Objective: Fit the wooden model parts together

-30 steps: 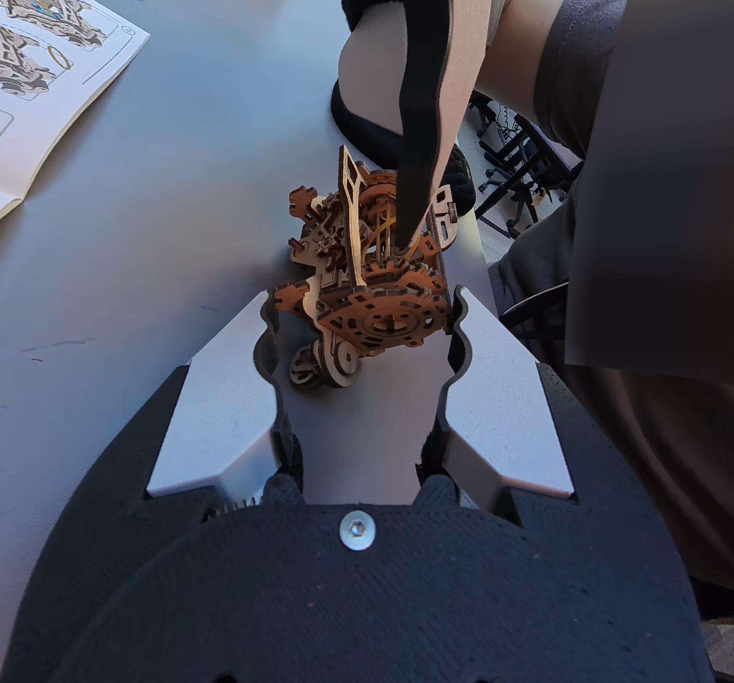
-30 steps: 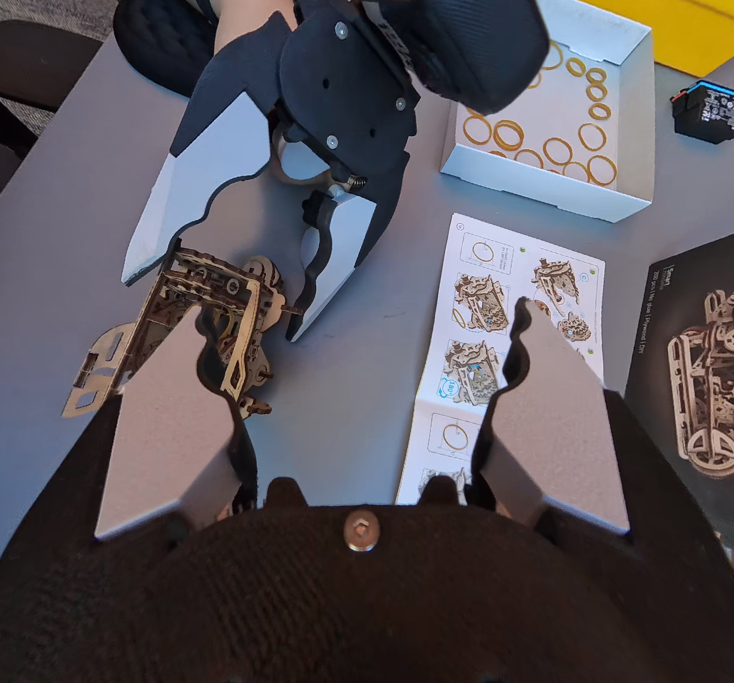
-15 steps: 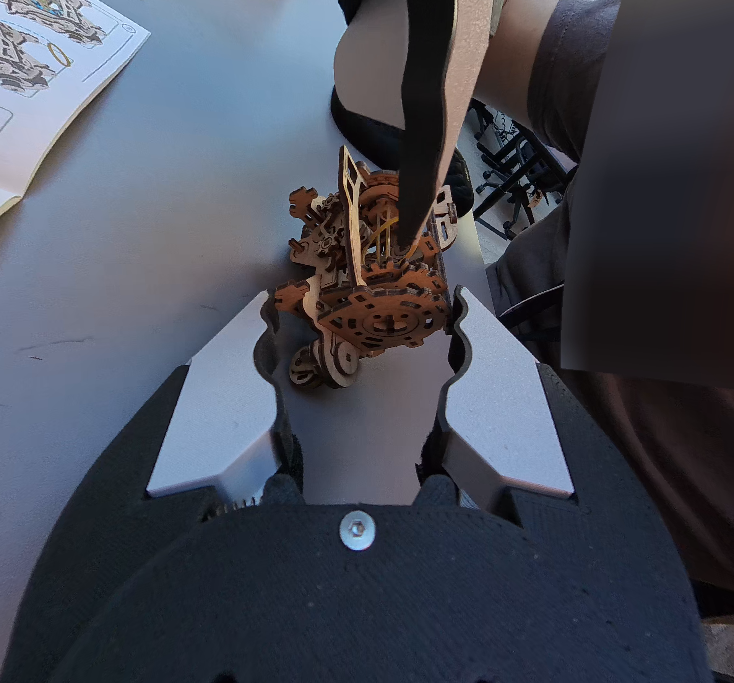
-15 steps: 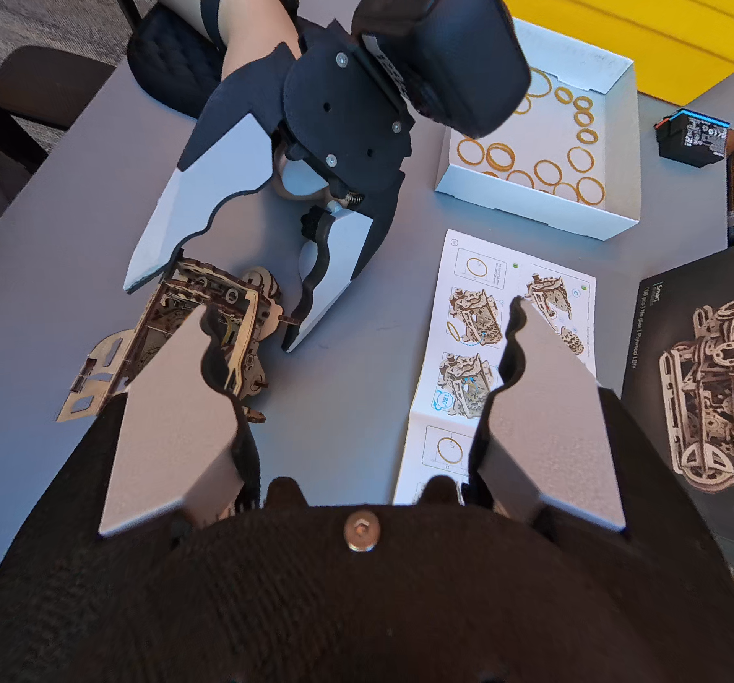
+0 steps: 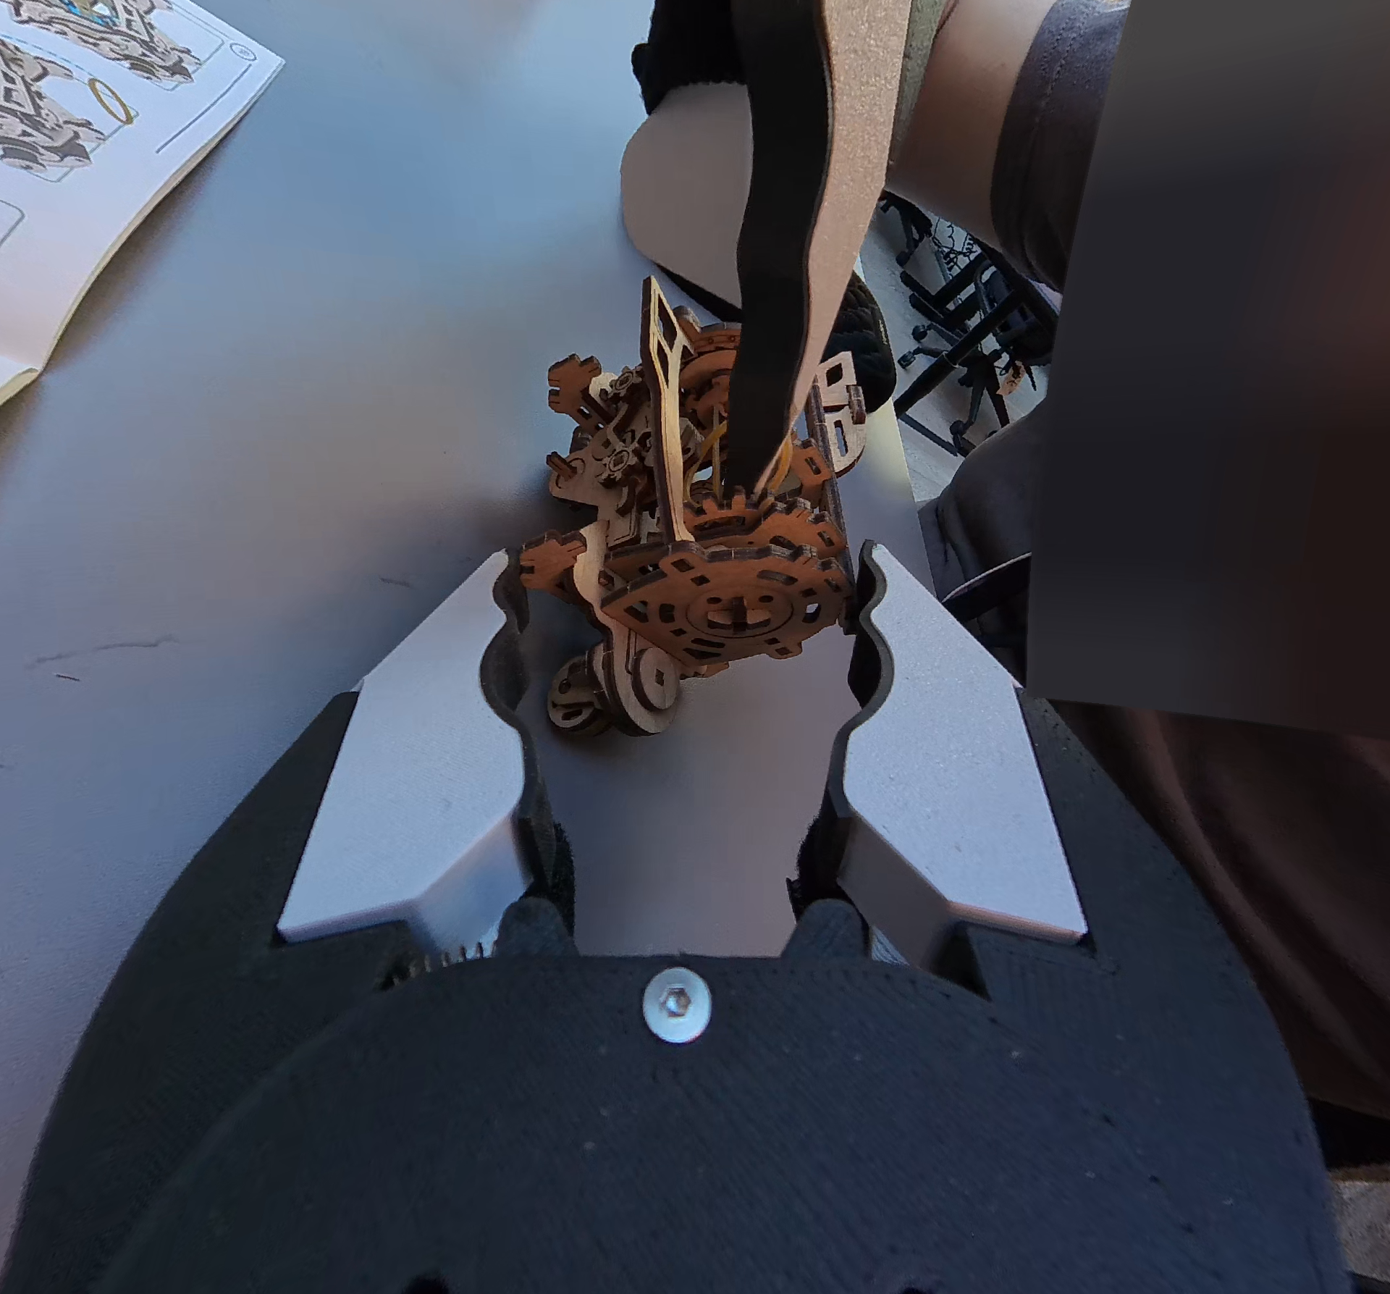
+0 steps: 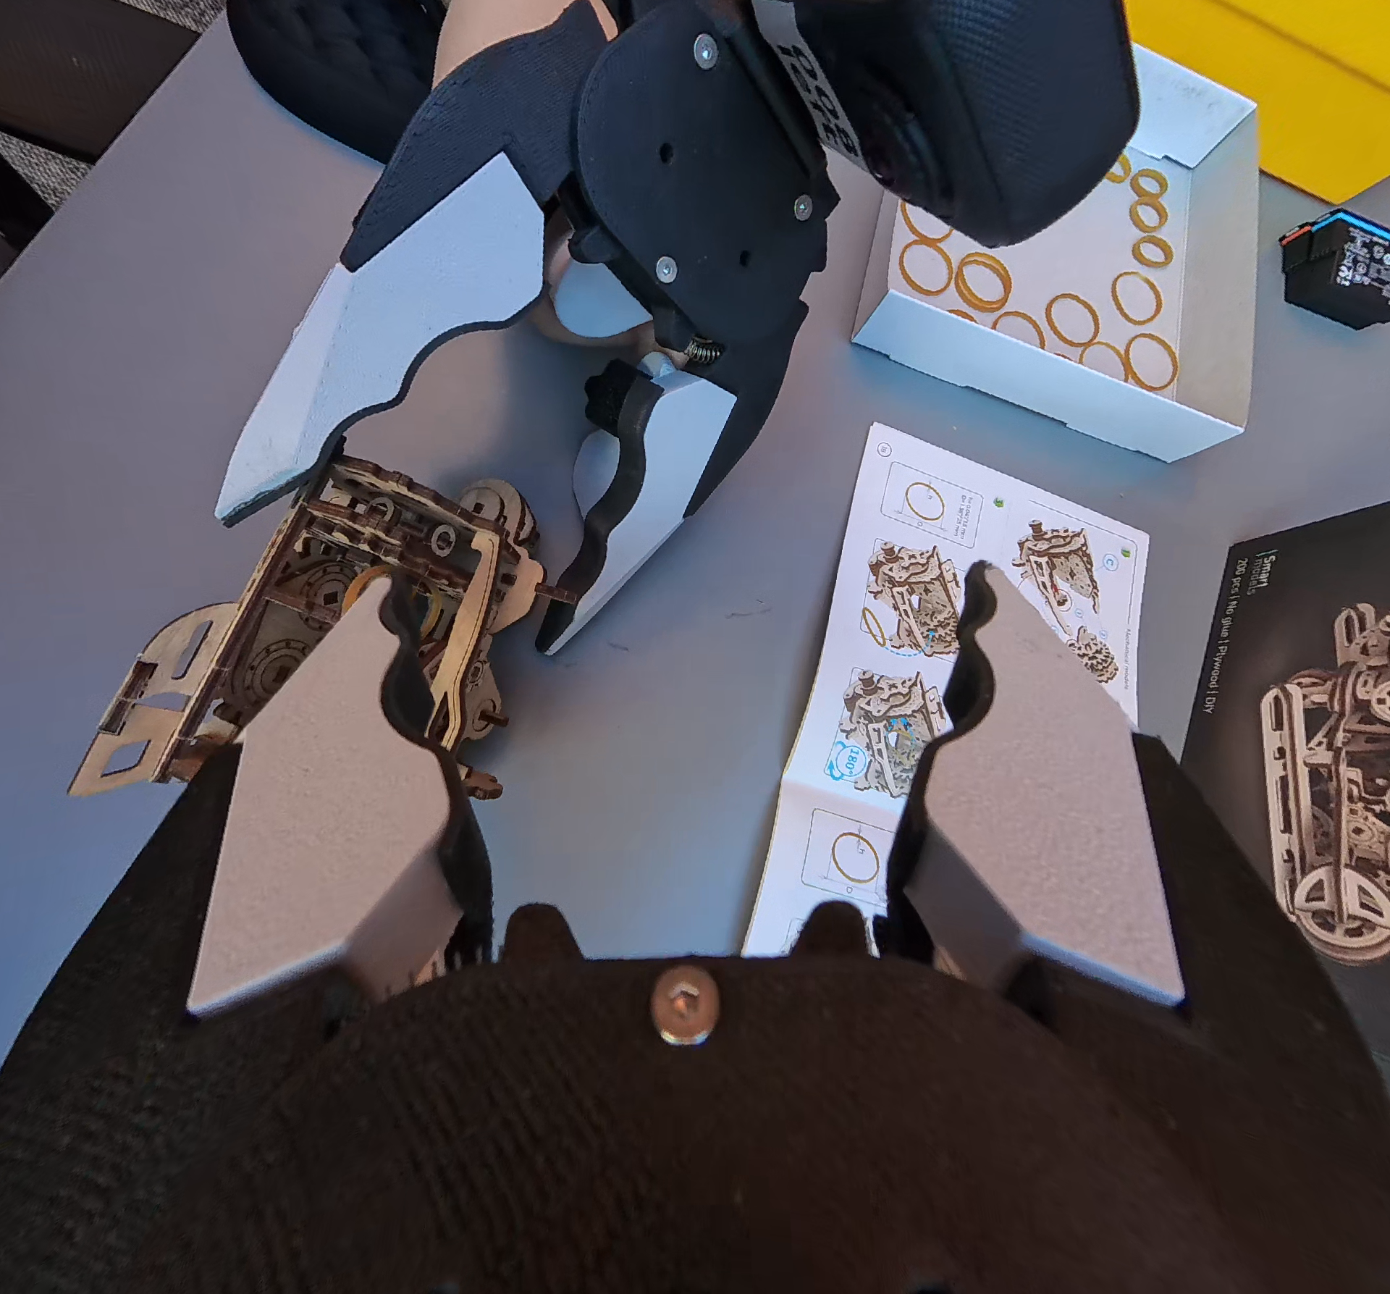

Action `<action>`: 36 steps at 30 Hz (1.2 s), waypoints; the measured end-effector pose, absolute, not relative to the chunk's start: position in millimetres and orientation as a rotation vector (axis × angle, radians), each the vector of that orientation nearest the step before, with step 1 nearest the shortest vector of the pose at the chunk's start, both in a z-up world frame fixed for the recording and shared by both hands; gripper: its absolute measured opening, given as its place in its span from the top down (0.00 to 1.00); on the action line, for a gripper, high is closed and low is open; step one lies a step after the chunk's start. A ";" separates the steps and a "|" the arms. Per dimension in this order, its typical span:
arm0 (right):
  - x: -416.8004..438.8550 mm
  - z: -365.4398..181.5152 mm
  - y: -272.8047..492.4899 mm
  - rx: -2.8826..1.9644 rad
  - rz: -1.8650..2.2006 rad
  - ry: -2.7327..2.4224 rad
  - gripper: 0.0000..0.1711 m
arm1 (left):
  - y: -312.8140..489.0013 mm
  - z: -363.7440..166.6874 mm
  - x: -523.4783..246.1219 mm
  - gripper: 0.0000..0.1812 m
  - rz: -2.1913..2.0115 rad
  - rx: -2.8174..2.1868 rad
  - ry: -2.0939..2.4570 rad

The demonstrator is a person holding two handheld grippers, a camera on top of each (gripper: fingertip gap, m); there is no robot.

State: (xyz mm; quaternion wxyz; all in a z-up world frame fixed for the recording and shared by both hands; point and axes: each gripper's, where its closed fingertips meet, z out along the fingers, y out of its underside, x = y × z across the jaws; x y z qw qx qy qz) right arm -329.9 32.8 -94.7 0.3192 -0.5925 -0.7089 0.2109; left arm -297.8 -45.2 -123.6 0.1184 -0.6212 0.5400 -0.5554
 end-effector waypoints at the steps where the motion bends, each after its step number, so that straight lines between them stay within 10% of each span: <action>1: -328.8 -95.3 33.1 -1.561 0.551 -1.868 0.19 | -45.2 -123.6 -297.8 0.53 -1.624 -1.817 1.579; 36: -326.4 -90.4 30.7 -1.590 0.449 -1.844 0.23 | -45.2 -123.7 -297.7 0.53 -1.626 -1.817 1.578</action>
